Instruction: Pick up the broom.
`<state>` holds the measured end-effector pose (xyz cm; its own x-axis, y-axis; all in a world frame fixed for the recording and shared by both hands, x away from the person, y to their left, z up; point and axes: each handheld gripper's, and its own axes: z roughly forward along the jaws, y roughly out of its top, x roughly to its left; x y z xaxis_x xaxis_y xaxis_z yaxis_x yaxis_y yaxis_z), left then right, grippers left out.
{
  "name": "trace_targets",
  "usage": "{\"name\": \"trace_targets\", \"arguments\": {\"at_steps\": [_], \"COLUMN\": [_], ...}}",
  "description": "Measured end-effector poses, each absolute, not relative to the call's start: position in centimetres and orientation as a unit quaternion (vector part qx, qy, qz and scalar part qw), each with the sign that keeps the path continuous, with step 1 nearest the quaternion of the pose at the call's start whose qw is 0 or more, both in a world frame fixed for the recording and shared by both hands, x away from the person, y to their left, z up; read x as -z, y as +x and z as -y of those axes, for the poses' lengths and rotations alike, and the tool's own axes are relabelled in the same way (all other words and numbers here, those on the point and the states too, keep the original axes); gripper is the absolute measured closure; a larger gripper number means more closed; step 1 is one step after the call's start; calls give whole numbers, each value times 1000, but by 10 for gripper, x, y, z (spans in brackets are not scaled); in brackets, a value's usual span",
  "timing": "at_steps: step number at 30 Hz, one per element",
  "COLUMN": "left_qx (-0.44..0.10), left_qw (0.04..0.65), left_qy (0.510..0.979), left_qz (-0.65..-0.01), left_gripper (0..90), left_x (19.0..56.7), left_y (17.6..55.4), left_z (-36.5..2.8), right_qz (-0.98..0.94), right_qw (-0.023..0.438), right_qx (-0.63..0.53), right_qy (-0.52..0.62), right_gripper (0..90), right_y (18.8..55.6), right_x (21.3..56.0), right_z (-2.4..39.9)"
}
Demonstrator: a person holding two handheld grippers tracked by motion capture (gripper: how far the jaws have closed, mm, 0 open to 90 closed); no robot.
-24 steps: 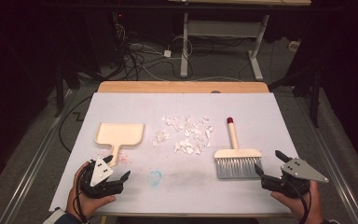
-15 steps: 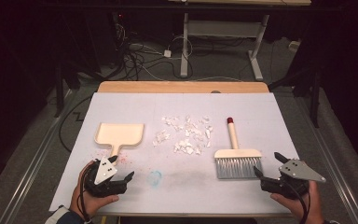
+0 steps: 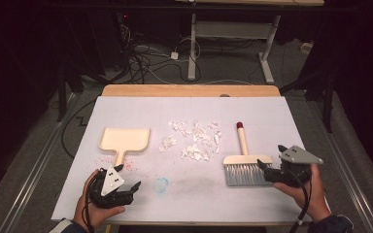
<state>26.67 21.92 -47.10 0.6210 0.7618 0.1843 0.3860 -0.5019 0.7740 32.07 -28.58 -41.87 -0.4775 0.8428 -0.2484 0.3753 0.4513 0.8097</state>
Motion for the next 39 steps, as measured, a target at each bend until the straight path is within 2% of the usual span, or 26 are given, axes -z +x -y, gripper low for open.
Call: {"name": "trace_targets", "arguments": {"at_steps": [3, 6, 12, 15, 17, 20, 26, 30, 33, 34, 39], "left_qx": [-260, -258, -249, -246, -245, -247, -252, -258, -258, -259, -257], "left_qw": [352, 351, 345, 343, 345, 342, 341, 338, 338, 338, 340], "left_qy": [830, 833, 840, 842, 841, 843, 842, 845, 845, 845, 845], "left_qz": [-347, -342, -337, -337, -337, -335, -334, -325, -324, -324, -324], "left_gripper": [214, 214, 216, 218, 218, 218, 218, 218, 218, 219, 218], "left_x": [472, 472, 474, 475, 475, 476, 476, 475, 474, 474, 475], "left_y": [267, 268, 272, 273, 273, 272, 272, 272, 271, 270, 271], "left_z": [-219, -217, -215, -215, -216, -215, -215, -214, -214, -214, -215], "right_qz": [-784, -774, -768, -759, -758, -759, -758, -753, -753, -747, -748], "right_qw": [316, 268, 237, 230, 227, 223, 234, 210, 212, 230, 245], "right_qx": [-346, -350, -324, -310, -307, -286, -239, -231, -239, -248, -276], "right_qy": [407, 455, 500, 524, 529, 541, 560, 579, 576, 572, 551], "right_gripper": [173, 164, 174, 253, 263, 325, 387, 401, 386, 390, 389], "right_y": [338, 366, 399, 419, 423, 437, 446, 450, 449, 446, 437], "right_x": [412, 405, 409, 417, 419, 430, 447, 460, 459, 454, 443], "right_z": [284, 283, 278, 272, 270, 261, 253, 253, 252, 251, 243]}}
